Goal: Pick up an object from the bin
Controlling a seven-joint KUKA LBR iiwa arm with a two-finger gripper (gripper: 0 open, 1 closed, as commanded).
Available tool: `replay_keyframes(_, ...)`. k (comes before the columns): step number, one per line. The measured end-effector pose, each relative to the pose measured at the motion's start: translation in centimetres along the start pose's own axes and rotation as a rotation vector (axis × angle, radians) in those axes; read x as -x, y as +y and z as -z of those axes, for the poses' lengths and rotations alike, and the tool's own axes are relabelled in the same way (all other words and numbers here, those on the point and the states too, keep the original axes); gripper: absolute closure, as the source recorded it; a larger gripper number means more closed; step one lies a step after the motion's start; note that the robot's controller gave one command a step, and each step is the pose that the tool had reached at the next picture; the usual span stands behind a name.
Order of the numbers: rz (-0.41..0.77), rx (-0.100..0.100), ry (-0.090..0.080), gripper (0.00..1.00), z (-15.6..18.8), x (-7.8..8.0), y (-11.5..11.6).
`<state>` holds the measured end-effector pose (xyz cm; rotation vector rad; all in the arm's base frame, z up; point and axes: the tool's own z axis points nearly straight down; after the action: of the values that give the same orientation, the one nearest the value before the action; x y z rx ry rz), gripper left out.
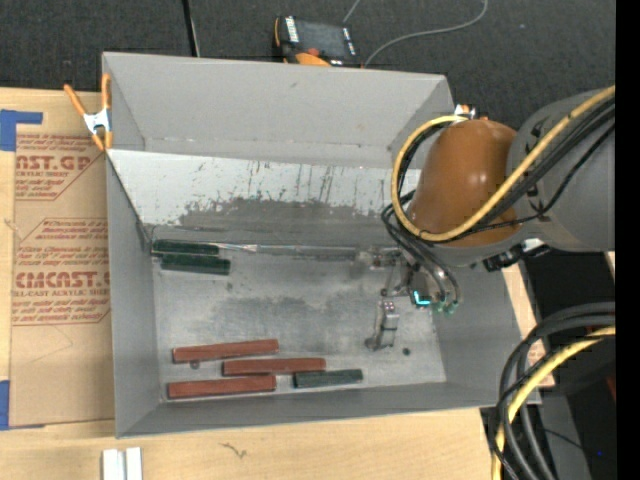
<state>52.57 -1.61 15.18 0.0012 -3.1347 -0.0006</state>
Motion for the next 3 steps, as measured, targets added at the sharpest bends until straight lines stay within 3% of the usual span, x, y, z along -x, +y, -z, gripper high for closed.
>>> replay_keyframes(1, 0.222, 0.001, -0.004, 0.00, -2.2, -4.6, 7.8)
replay_keyframes(2, -0.116, 0.000, -0.006, 0.00, -7.7, -3.9, 9.9)
replay_keyframes(3, -0.115, 0.000, -0.005, 1.00, -7.6, -3.9, 9.9)
